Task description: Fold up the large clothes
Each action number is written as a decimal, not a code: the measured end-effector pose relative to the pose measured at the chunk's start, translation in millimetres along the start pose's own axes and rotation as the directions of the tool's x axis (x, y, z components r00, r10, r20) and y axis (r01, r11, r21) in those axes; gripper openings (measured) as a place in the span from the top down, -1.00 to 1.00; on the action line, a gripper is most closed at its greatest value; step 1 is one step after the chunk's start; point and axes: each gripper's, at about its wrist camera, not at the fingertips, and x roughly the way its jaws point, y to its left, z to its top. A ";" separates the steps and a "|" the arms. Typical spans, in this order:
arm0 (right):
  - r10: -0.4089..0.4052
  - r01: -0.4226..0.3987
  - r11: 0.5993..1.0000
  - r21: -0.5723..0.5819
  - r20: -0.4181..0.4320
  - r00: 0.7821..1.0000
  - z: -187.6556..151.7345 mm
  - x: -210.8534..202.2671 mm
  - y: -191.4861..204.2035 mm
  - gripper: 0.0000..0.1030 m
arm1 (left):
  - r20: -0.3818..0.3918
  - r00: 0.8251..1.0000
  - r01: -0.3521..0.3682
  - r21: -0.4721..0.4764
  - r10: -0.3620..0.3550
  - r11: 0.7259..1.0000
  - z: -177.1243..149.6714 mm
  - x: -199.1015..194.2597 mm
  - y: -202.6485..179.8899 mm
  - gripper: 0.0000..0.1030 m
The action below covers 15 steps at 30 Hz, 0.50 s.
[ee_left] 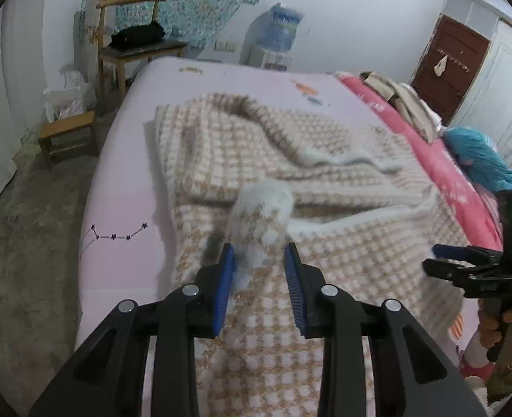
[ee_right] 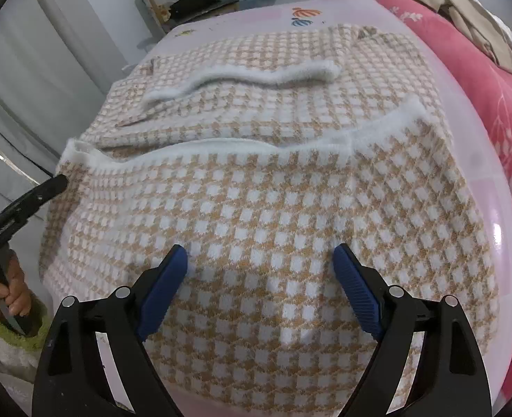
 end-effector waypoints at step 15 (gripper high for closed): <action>0.004 -0.004 1.000 -0.002 0.002 1.000 -0.6 0.8 -1.7 -0.60 | -0.092 0.996 -0.017 -0.066 0.011 0.998 15.3 32.8 16.7 0.43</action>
